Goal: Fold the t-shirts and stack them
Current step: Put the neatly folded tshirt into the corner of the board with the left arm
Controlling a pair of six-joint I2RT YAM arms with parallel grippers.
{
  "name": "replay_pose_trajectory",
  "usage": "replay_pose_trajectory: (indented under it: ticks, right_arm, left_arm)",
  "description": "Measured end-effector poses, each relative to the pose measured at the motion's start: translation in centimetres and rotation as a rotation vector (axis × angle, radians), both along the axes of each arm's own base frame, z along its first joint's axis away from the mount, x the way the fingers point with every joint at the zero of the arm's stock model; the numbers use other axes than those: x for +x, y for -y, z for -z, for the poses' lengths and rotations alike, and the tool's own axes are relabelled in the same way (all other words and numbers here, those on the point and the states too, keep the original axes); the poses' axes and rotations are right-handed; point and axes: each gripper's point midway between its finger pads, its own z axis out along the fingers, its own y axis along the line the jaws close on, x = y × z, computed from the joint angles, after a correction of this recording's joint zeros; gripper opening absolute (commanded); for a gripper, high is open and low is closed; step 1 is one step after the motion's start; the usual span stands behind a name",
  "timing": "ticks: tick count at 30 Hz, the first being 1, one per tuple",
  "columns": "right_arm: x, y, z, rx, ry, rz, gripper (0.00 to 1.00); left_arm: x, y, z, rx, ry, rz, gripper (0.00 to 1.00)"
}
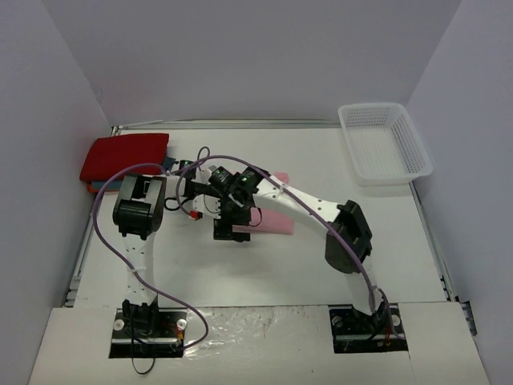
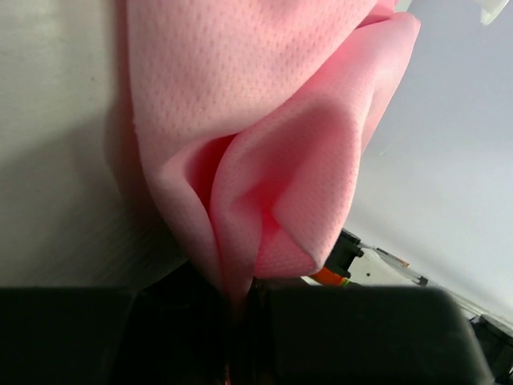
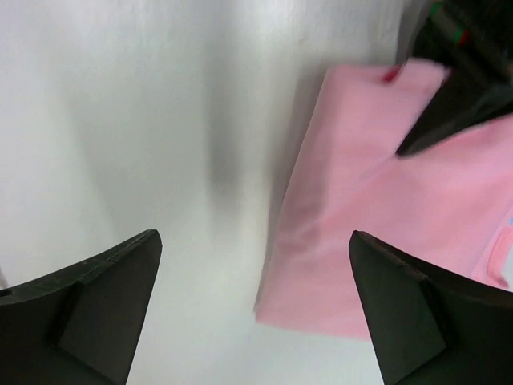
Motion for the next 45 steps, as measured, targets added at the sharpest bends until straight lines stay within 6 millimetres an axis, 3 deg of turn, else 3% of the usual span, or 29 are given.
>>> replay_pose_trajectory:
  ticks: [2,4,7,8,10,12,13,16,19,25,28,36,45]
  right_arm:
    - [-1.2,2.0,-2.1,0.016,-0.015,-0.03,1.0]
    - [-1.3,5.2,-4.8,0.043,-0.018,-0.018,1.0]
    - [3.0,12.1,-8.2,0.118,0.028,0.147,0.99]
    - [5.3,15.4,-8.7,0.136,0.046,0.249,1.0]
    - [8.5,21.6,-8.1,0.146,0.054,0.43,1.0]
    - [8.9,25.7,-5.6,0.129,0.009,0.547,1.0]
    - [8.3,26.7,-4.2,0.114,-0.028,0.577,1.0]
    - [4.9,26.5,-0.5,0.086,-0.16,0.574,1.0]
    - [3.2,25.3,0.8,0.11,-0.229,0.542,1.0]
    - [3.3,25.3,1.4,0.183,-0.262,0.553,1.0]
    - [3.3,25.5,2.3,0.199,-0.277,0.563,1.0]
    - [2.6,25.9,4.6,0.187,-0.331,0.582,1.0]
    - [2.6,25.7,4.8,0.2,-0.331,0.58,1.0]
  left_arm:
    - [-0.1,-0.2,0.0,0.011,0.013,0.007,0.02]
    - [-0.3,-0.6,0.1,0.046,0.029,0.015,0.02]
    - [-0.2,-1.3,0.0,0.127,0.064,0.035,0.03]
    - [0.1,-1.6,0.0,0.157,0.082,0.044,0.02]
    - [0.9,-2.3,-0.3,0.226,0.122,0.06,0.02]
    - [2.0,-2.9,-1.2,0.289,0.174,0.08,0.02]
    - [2.5,-3.2,-1.7,0.313,0.199,0.09,0.02]
    - [4.4,-4.1,-3.7,0.381,0.271,0.121,0.02]
    - [6.3,-5.1,-5.5,0.443,0.353,0.138,0.02]
    - [9.3,-7.6,-8.7,0.518,0.428,0.135,0.02]
    - [10.9,-9.8,-9.2,0.582,0.459,0.121,0.02]
    - [11.6,-15.4,-9.5,0.79,0.452,0.147,0.02]
    - [11.8,-19.6,-11.7,0.953,0.513,0.175,0.02]
